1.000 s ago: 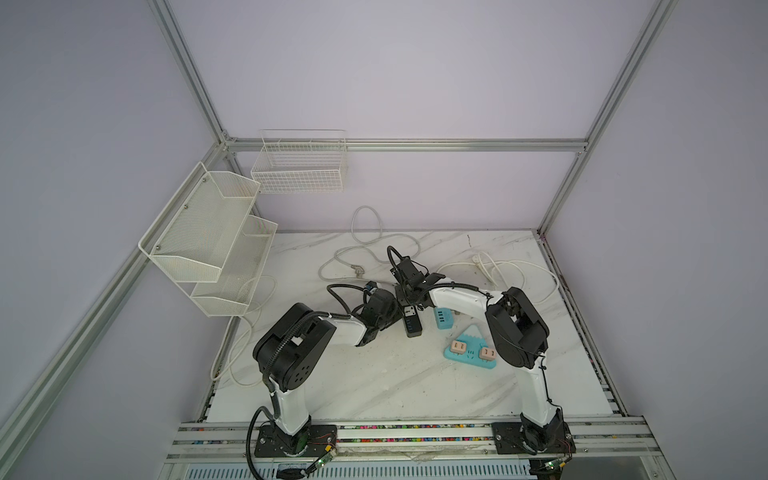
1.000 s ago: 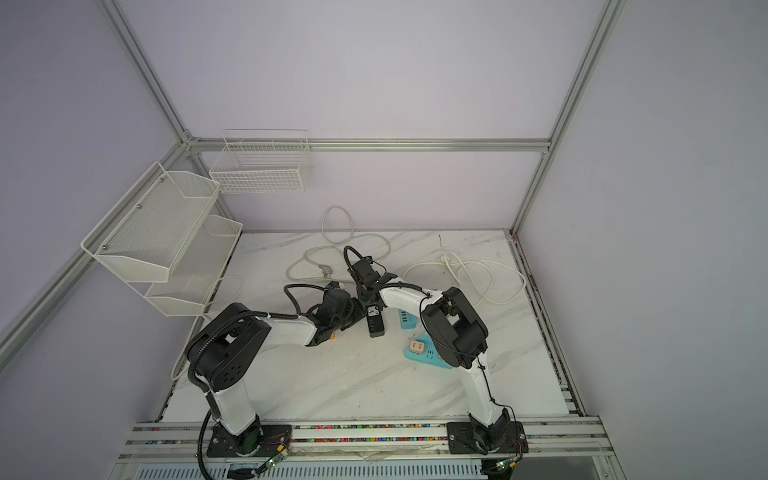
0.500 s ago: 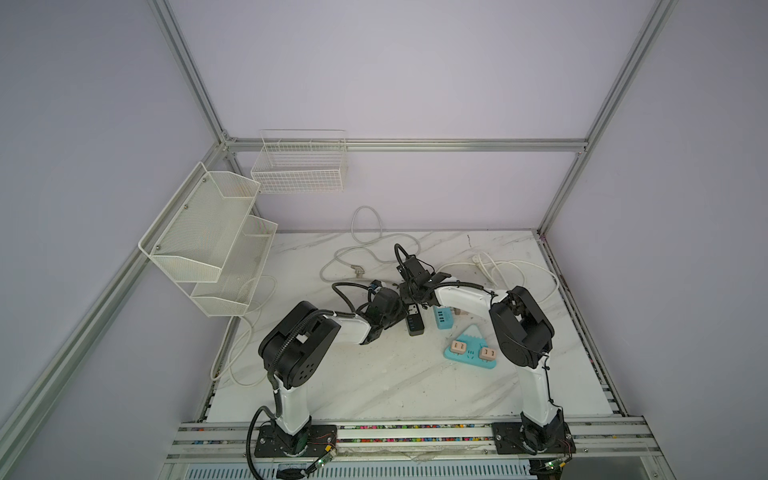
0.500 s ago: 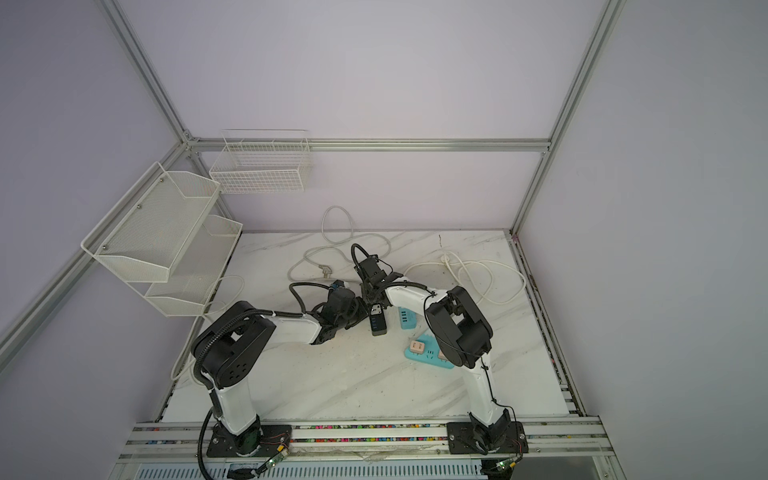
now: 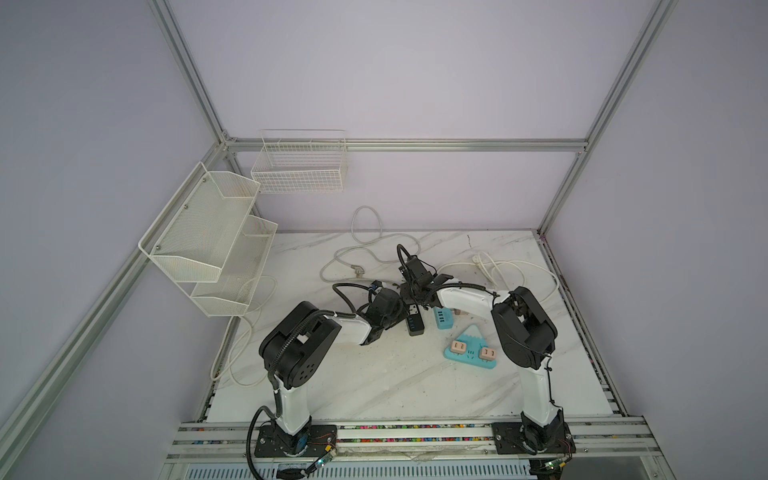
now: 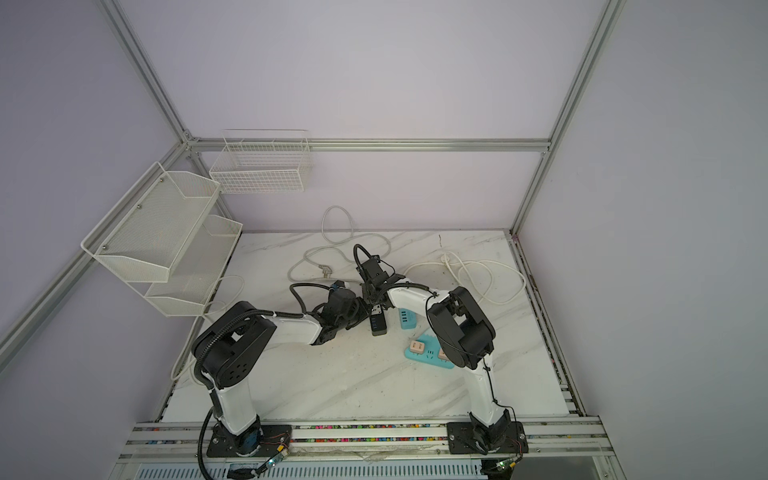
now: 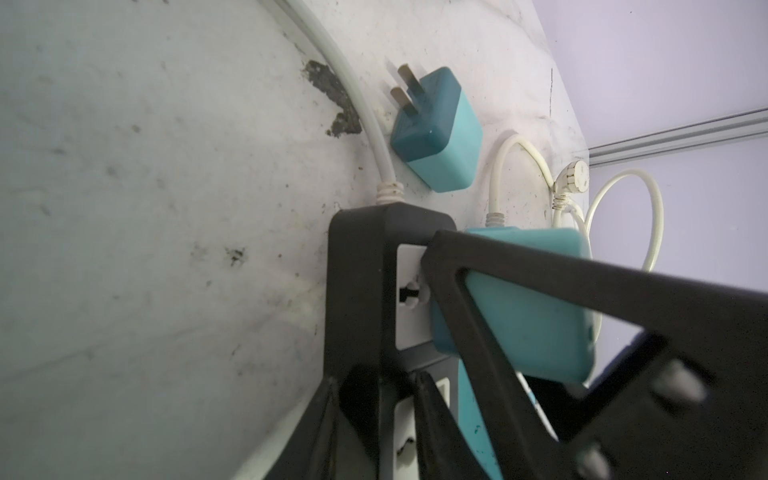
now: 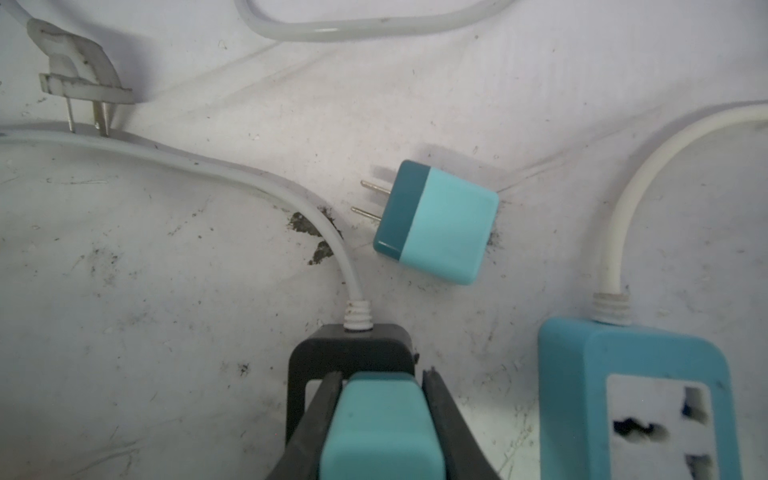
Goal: Pull the plug off the socket
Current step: 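Pull the teal adapter out of the black strip with the right gripper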
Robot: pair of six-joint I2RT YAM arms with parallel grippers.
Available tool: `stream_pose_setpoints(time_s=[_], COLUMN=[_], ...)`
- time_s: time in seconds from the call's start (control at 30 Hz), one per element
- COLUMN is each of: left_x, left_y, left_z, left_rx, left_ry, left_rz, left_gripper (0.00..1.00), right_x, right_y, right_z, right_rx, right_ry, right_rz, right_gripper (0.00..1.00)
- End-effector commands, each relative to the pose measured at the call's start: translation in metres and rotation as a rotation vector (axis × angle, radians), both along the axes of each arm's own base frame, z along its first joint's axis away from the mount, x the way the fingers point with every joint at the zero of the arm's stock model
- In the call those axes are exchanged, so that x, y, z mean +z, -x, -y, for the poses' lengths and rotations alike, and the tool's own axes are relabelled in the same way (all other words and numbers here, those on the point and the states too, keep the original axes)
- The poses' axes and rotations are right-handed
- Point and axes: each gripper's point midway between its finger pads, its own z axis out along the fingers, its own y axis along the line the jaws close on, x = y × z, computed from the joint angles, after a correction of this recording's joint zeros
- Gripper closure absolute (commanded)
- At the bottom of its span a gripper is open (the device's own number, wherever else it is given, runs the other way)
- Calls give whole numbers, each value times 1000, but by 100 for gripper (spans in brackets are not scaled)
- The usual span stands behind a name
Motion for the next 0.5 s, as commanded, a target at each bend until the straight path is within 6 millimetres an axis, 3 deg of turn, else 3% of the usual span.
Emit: stream_pose_setpoints(time_s=[0.0, 0.23, 0.3, 0.4, 0.47], left_x=[-96, -91, -91, -93, -94], left_y=[81, 85, 86, 89, 92], left_z=[-46, -42, -40, -46, -49], left_rx=[-49, -44, -55, -32, -24], left_ry=[-253, -254, -262, -267, -269], left_rz=[-348, -319, -326, -330, -328], left_gripper=[71, 73, 72, 73, 73], right_x=[37, 57, 58, 51, 44], right_y=[16, -8, -10, 1, 6], right_z=[-56, -17, -17, -38, -42], right_rx=[87, 22, 15, 64, 63], right_ry=[-126, -202, -196, -207, -174], right_rz=[51, 72, 78, 55, 50], right_gripper=[99, 100, 100, 100, 100])
